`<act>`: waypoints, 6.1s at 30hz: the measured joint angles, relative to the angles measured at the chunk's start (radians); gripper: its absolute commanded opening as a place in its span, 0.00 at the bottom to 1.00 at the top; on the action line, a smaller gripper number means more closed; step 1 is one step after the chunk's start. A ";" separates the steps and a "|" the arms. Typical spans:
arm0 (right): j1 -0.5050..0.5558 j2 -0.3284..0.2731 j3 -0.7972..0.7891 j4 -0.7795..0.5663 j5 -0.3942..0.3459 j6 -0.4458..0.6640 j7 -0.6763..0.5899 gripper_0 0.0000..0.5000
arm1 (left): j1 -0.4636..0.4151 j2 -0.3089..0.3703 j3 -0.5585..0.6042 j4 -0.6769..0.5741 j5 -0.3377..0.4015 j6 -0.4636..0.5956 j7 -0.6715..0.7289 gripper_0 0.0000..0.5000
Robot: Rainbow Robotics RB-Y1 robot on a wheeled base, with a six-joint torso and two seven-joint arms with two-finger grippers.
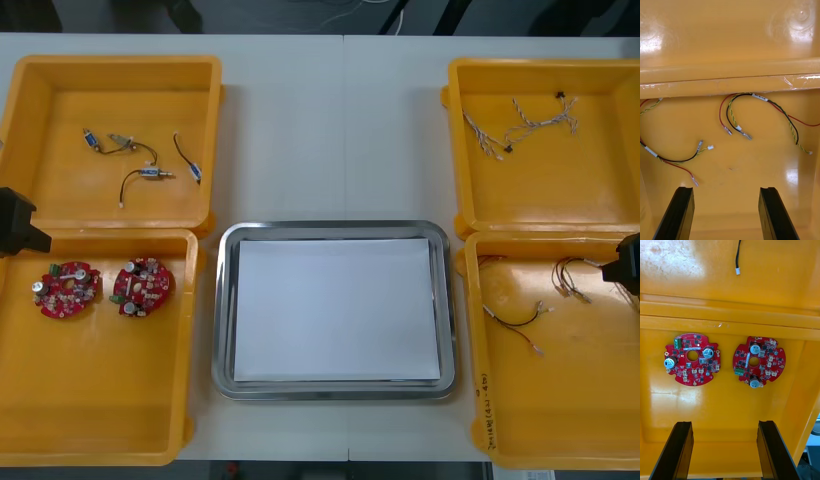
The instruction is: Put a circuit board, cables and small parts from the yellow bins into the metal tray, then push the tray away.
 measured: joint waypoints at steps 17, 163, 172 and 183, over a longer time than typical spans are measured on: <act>0.000 0.000 0.000 0.000 0.000 0.000 0.000 1.00 | 0.000 0.000 0.000 0.000 0.000 0.000 0.000 1.00; 0.226 0.150 0.122 -0.002 0.079 -0.176 0.000 1.00 | 0.142 0.047 -0.007 0.180 -0.044 -0.266 -0.234 1.00; 0.256 0.161 0.160 -0.002 0.155 -0.245 0.000 1.00 | 0.142 0.076 -0.097 0.205 -0.135 -0.362 -0.234 1.00; 0.279 0.196 0.244 -0.002 0.301 -0.298 -0.023 1.00 | 0.211 0.076 -0.103 0.208 -0.148 -0.521 -0.234 1.00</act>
